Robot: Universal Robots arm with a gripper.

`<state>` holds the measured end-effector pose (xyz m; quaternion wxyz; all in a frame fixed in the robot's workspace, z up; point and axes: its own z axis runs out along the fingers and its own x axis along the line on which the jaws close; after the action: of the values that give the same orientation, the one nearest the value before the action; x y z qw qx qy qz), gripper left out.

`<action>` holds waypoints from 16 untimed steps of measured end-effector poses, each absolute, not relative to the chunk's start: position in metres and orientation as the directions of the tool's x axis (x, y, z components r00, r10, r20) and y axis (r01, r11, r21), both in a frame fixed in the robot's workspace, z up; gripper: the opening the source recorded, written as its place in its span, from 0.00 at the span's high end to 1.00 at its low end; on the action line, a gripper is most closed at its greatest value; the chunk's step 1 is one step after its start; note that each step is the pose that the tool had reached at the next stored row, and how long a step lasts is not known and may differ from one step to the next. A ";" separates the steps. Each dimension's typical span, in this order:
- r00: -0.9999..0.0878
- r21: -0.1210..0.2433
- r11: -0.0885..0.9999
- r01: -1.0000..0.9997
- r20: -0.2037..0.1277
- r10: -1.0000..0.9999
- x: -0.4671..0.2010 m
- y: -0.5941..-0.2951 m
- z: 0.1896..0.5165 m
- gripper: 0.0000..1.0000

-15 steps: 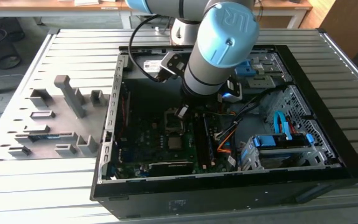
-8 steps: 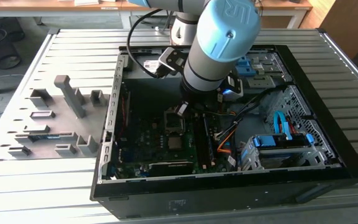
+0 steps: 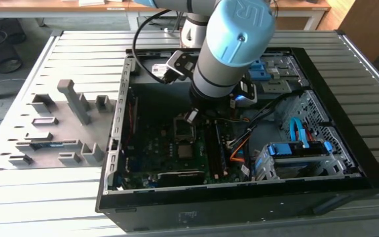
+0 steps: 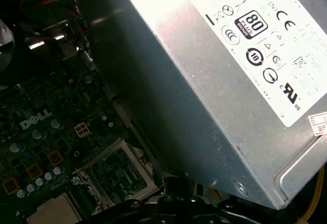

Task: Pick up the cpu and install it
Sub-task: 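Close the cpu cover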

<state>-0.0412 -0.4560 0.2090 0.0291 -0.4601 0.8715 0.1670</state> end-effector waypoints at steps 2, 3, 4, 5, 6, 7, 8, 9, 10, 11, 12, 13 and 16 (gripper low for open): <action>-0.575 0.263 0.521 -0.812 -0.206 -0.792 -0.043 -0.457 0.209 0.90; -0.574 0.262 0.521 -0.812 -0.207 -0.792 -0.043 -0.457 0.209 0.90; -0.574 0.262 0.520 -0.813 -0.207 -0.792 -0.043 -0.457 0.210 0.90; -0.574 0.263 0.520 -0.813 -0.208 -0.792 -0.043 -0.457 0.210 0.90; -0.574 0.263 0.520 -0.813 -0.209 -0.791 -0.044 -0.458 0.211 0.90; -0.574 0.264 0.520 -0.813 -0.211 -0.791 -0.044 -0.458 0.212 0.90; -0.574 0.265 0.519 -0.813 -0.212 -0.791 -0.044 -0.458 0.213 0.90; -0.574 0.265 0.519 -0.813 -0.213 -0.791 -0.044 -0.458 0.215 0.90; -0.574 0.266 0.519 -0.813 -0.213 -0.790 -0.044 -0.458 0.216 0.90; -0.574 0.266 0.518 -0.813 -0.214 -0.790 -0.044 -0.458 0.217 0.90; -0.574 0.266 0.518 -0.813 -0.214 -0.790 -0.044 -0.458 0.218 0.90; -0.574 0.266 0.518 -0.813 -0.215 -0.790 -0.044 -0.458 0.219 0.90; -0.574 0.267 0.518 -0.813 -0.216 -0.790 -0.044 -0.458 0.220 0.90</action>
<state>-0.0439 -0.4581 0.2196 0.0335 -0.4603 0.8705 0.1711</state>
